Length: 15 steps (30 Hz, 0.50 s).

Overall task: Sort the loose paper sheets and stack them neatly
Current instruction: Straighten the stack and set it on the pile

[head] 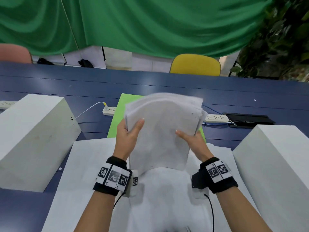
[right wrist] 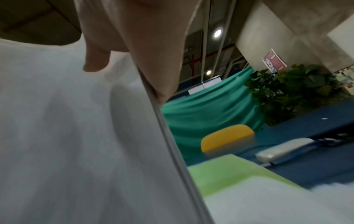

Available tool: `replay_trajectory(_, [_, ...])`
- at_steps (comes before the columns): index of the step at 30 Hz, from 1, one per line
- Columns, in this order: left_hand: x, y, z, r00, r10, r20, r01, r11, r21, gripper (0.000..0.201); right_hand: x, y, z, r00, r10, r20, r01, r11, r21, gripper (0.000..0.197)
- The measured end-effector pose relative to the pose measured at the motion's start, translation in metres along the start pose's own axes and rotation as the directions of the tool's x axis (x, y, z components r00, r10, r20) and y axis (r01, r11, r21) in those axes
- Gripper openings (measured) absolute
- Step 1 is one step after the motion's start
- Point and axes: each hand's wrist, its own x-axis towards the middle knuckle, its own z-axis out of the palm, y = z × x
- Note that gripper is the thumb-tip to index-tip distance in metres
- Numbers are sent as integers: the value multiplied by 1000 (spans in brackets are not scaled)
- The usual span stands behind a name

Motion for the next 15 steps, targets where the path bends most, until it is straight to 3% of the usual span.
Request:
replay_trajectory(2, [-5, -6, 3, 999, -51, 17, 51, 999, 18, 22, -3, 16, 3, 996, 83, 42, -78, 991, -107, 12])
replay_trajectory(6, [-7, -22, -2, 996, -91, -21, 91, 996, 0, 15, 1, 26, -9, 990, 66, -122, -87, 982, -169, 17])
replay_trajectory(8, [-6, -50, -11, 973, -209, -94, 212, 977, 15, 24, 5, 20, -25, 986, 48, -161, -81, 975, -207, 17])
replay_trajectory(10, [-11, -89, -21, 910, -382, -163, 403, 907, 119, 25, 8, 21, -46, 977, 112, -184, -156, 957, -246, 18])
replay_trajectory(12, [-24, -133, -26, 808, -568, -155, 587, 753, 298, 30, 8, 32, -67, 953, 223, -204, -277, 916, -292, 20])
replay_trajectory(15, [-45, -164, -16, 665, -738, -117, 696, 555, 455, 44, 4, 69, -88, 901, 390, -193, -432, 751, -499, 25])
